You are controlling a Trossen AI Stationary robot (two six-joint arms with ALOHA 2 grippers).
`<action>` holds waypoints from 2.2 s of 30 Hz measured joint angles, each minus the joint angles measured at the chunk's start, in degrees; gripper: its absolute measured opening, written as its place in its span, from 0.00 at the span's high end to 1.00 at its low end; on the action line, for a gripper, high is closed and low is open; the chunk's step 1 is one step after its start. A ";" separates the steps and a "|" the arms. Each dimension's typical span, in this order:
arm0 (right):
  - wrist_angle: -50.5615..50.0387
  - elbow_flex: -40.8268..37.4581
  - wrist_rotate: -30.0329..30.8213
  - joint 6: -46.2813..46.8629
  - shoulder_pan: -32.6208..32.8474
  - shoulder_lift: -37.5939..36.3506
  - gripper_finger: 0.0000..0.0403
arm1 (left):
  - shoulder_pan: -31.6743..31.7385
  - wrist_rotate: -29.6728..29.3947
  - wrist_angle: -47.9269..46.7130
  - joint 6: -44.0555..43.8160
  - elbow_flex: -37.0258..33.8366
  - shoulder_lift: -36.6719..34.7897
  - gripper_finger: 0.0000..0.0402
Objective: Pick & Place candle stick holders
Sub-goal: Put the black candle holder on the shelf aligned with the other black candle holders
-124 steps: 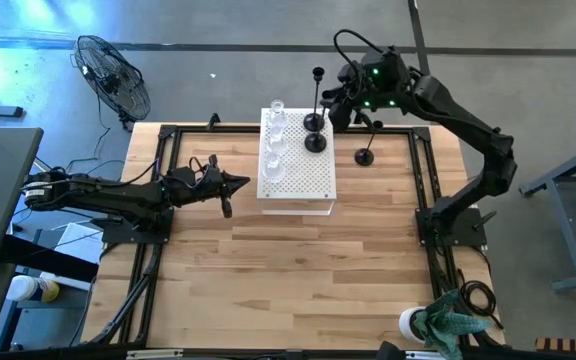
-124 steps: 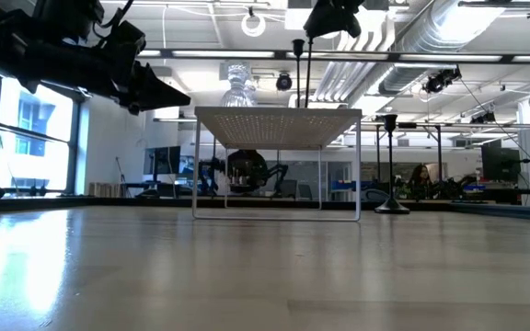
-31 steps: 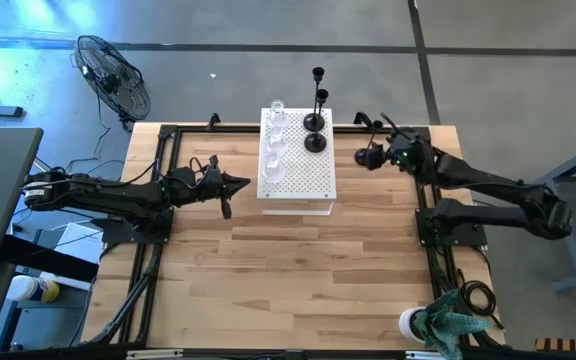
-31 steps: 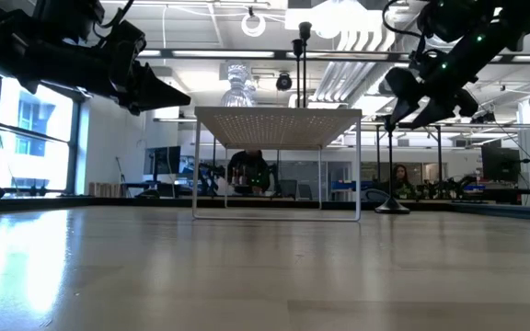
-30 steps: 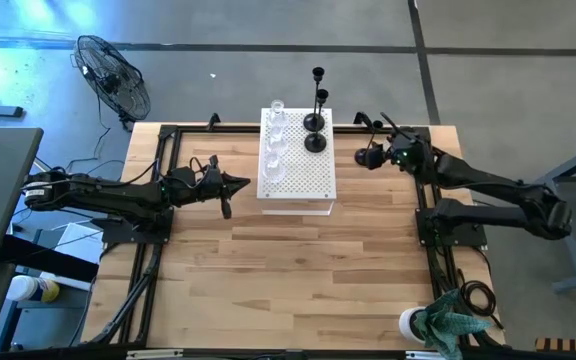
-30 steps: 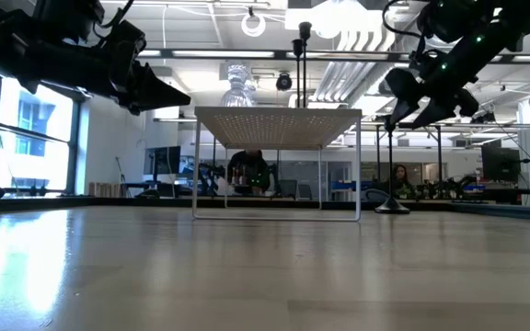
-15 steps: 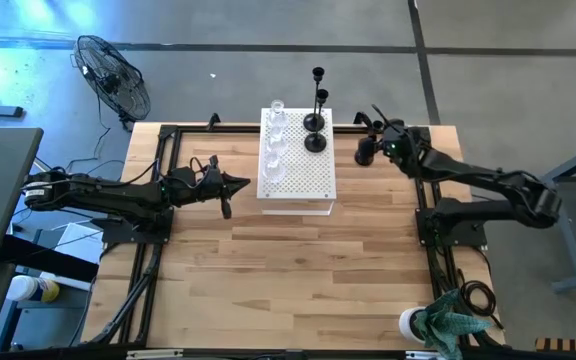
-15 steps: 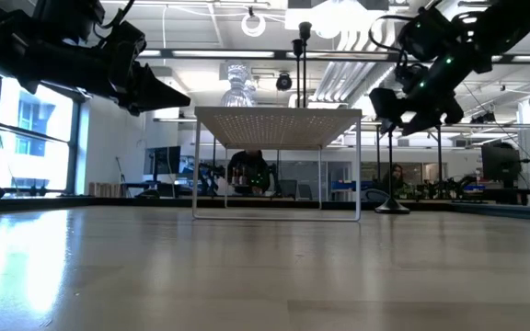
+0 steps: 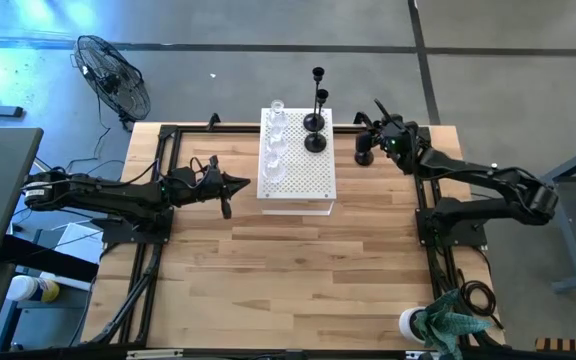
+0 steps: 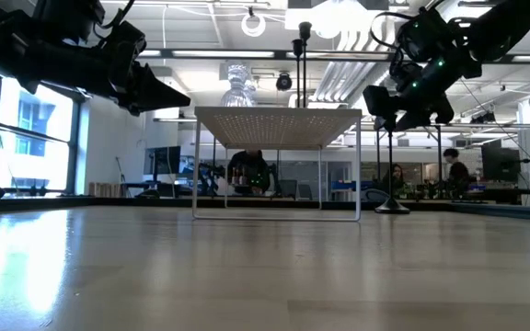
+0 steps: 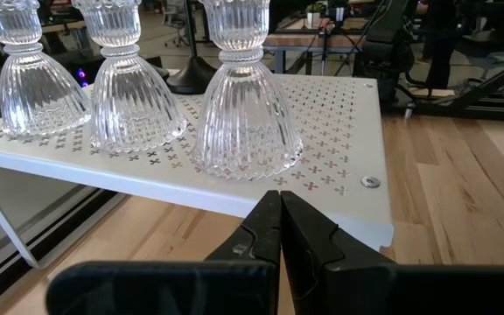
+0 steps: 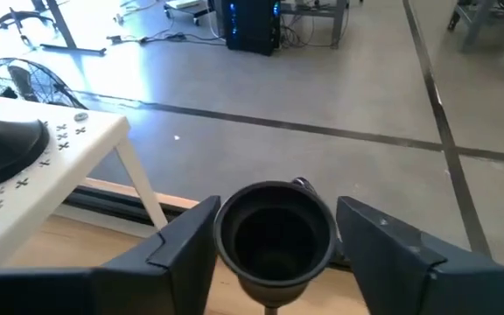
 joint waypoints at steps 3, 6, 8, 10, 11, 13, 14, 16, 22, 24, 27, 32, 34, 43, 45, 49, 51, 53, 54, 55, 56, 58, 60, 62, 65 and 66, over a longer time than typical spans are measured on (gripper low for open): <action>0.02 0.00 -1.03 -0.89 0.14 0.00 0.51 | 0.00 0.00 0.00 0.00 0.00 0.00 1.00; 0.00 0.00 -2.34 -1.07 0.15 0.00 0.59 | 0.00 0.00 0.00 0.00 0.00 0.00 1.00; 0.03 0.00 -3.13 -1.08 0.15 -0.01 0.65 | 0.00 0.00 0.02 0.00 0.00 0.00 1.00; 0.19 0.00 -3.46 -1.13 0.17 -0.19 0.69 | 0.02 0.00 0.01 0.00 0.00 0.00 1.00; 0.29 0.00 -3.43 -1.40 0.17 -0.44 0.71 | 0.02 0.00 0.01 0.00 0.00 0.00 1.00; 0.56 0.00 -3.58 -1.79 0.17 -1.35 0.74 | 0.00 0.00 0.01 -0.03 0.00 0.00 1.00; 0.55 0.00 -3.53 -2.26 0.25 -2.01 0.75 | 0.00 0.00 0.00 -0.05 0.00 0.00 1.00; 0.59 0.00 -3.36 -2.74 0.76 -3.65 0.75 | 0.00 0.00 0.02 -0.07 0.00 0.00 1.00; -1.80 1.02 -2.98 -3.80 3.28 -10.54 0.72 | 0.00 0.00 0.02 -0.07 0.00 0.00 1.00; -5.68 3.25 -2.87 -3.78 4.50 -12.36 0.73 | 0.02 0.00 0.04 -0.09 0.00 0.00 1.00; -14.20 8.57 -0.25 -3.52 7.24 -13.89 0.74 | 0.02 -0.01 0.20 -0.09 0.00 0.00 1.00; -28.20 20.53 2.71 -2.03 12.99 -13.56 0.74 | 0.02 -0.02 0.42 -0.11 0.00 0.00 1.00; -31.98 25.07 2.74 -0.71 15.41 -12.81 0.73 | 0.02 0.00 0.44 -0.11 0.00 0.00 1.00; -35.60 38.54 -0.80 -2.01 25.57 -4.52 0.73 | 0.01 -0.01 0.42 -0.11 0.00 0.00 1.00; -35.65 40.23 -2.24 -2.21 26.76 -1.58 0.73 | 0.01 0.00 0.42 -0.11 0.00 0.00 1.00; -34.19 42.49 -4.46 -2.34 27.70 4.33 0.74 | 0.01 0.00 0.42 -0.12 0.00 0.00 1.00; -33.08 43.30 -5.92 -2.45 27.54 6.91 0.73 | 0.02 0.00 0.39 -0.13 0.00 0.00 1.00; -32.12 43.96 -7.73 -2.75 27.17 9.07 0.73 | 0.01 0.00 0.30 -0.13 0.00 0.00 1.00; -31.51 44.30 -8.54 -2.79 26.98 9.99 0.73 | 0.01 0.00 0.12 -0.13 0.00 0.00 1.00; -30.97 44.68 -9.36 -3.07 26.74 10.83 0.73 | 0.01 0.00 -0.03 -0.13 0.00 0.00 1.00; -30.52 45.10 -9.90 -3.41 26.56 11.54 0.73 | 0.01 -0.01 -0.07 -0.13 0.00 0.00 1.00; -30.00 45.93 -10.45 -3.94 26.33 12.78 0.73 | 0.02 0.00 -0.02 -0.13 0.00 -0.01 1.00; -29.82 46.61 -10.62 -5.02 26.31 13.90 0.73 | 0.01 0.00 -0.06 -0.13 0.00 0.00 1.00; -29.61 47.06 -10.76 -5.96 26.31 14.61 0.73 | 0.00 0.00 -0.04 -0.13 0.00 0.00 1.00; -28.77 47.30 -11.55 -6.86 26.31 15.35 0.73 | 0.01 0.00 -0.04 -0.13 0.00 -0.02 1.00; -28.59 47.34 -11.53 -7.20 26.31 15.57 0.73 | 0.01 0.00 -0.02 -0.13 0.00 -0.01 1.00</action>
